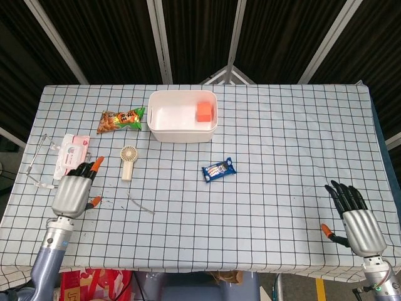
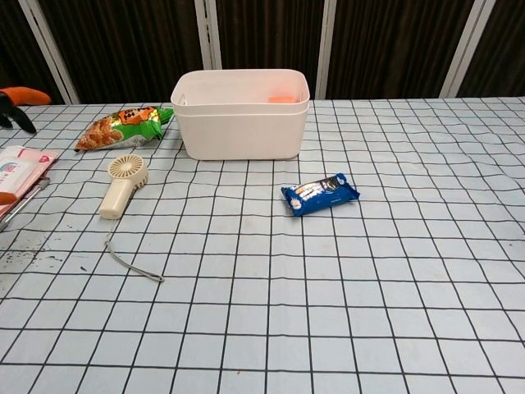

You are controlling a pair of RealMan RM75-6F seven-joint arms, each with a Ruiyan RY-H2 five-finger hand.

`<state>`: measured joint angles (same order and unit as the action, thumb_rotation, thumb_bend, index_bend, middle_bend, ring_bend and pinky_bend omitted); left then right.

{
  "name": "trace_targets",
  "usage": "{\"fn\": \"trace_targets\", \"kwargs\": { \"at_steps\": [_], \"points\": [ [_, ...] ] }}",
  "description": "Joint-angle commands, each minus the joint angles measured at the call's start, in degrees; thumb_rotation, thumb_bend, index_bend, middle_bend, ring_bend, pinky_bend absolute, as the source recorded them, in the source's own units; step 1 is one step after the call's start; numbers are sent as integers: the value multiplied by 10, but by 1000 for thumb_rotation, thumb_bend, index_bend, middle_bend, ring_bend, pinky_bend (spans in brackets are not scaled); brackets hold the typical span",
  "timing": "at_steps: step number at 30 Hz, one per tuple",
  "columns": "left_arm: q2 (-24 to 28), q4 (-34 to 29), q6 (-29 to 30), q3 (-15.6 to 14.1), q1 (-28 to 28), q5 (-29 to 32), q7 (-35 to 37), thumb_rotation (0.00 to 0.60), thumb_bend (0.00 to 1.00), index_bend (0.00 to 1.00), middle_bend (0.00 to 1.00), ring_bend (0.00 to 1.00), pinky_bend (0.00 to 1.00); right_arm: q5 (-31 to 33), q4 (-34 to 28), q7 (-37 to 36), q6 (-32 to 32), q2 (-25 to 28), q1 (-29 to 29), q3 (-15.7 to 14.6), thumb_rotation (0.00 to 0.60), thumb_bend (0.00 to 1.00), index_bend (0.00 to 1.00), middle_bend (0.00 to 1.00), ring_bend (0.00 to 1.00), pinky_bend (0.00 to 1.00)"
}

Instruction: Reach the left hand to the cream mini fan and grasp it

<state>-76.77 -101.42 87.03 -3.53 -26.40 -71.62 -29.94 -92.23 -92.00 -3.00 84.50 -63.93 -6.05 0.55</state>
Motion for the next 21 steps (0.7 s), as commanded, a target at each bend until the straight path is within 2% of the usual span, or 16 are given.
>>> {"fn": "trace_targets", "kwargs": {
  "at_steps": [1,4,7,12,21],
  "points": [
    [40,30,73,-54,65,-94,79,600,127,0,0,0,23,1,1,4,2,-1,0,2,600,290,0,0,0,61],
    [46,61,98,-71,95,-120,107,600,126,0,0,0,3,4,0,6,1,-2,1,2,600,290,0,0,0,61],
    [51,72,119,-74,118,-139,136,600,126,0,0,0,3,1,2,11,5,-3,2,2,600,290,0,0,0,61],
    [54,81,137,-68,140,-154,161,600,126,0,0,0,3,1,5,8,8,-4,4,2,600,290,0,0,0,61],
    [57,79,115,-47,153,-152,184,600,127,0,0,0,3,-2,6,7,9,-6,3,2,600,290,0,0,0,61]
  ]
}}
